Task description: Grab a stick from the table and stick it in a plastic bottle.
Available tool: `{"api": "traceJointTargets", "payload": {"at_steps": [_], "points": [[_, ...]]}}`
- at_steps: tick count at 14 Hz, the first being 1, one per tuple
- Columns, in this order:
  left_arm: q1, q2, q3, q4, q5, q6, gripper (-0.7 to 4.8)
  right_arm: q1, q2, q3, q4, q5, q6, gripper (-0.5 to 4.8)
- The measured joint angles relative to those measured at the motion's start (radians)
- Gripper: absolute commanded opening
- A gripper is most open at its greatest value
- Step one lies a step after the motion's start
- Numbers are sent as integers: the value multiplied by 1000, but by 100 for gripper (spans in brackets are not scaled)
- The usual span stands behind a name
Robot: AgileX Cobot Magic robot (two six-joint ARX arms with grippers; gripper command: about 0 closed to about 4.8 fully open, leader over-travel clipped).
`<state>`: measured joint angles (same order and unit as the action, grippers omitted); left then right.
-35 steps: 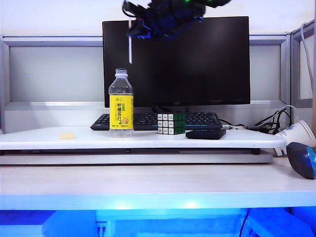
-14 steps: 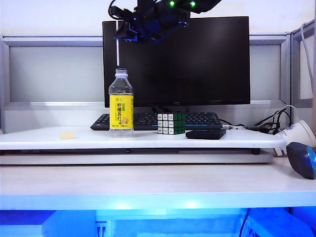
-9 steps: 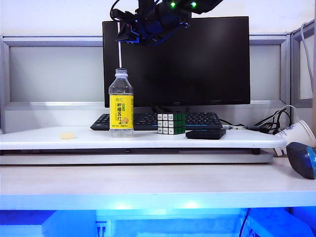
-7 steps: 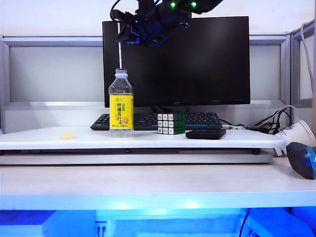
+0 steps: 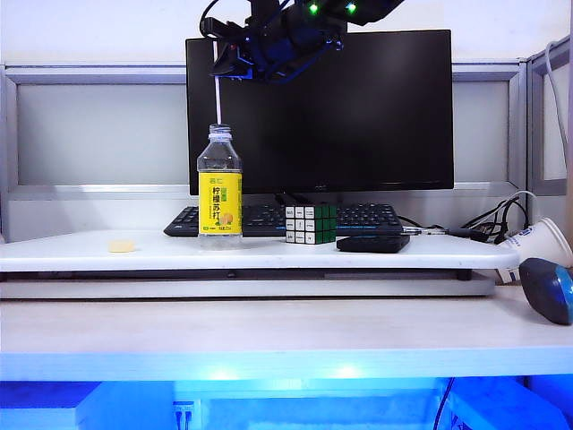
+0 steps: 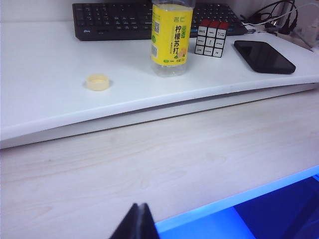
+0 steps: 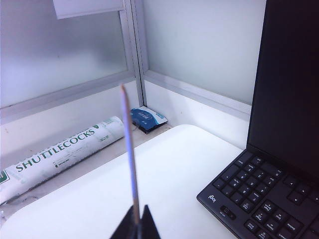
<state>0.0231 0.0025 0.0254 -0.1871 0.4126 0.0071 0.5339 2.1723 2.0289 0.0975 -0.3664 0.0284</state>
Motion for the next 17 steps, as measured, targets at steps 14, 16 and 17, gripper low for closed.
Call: {"api": "traceJointTargets", "payload": {"at_steps": [14, 16, 17], "points": [[0, 0, 0, 0, 0, 4, -4, -8, -21, -1, -39, 8, -3, -8], [0, 0, 0, 0, 0, 4, -4, -16, -74, 0, -89, 41, -46, -8], [0, 0, 0, 0, 0, 4, -4, -19, -90, 0, -99, 44, -51, -8]]}}
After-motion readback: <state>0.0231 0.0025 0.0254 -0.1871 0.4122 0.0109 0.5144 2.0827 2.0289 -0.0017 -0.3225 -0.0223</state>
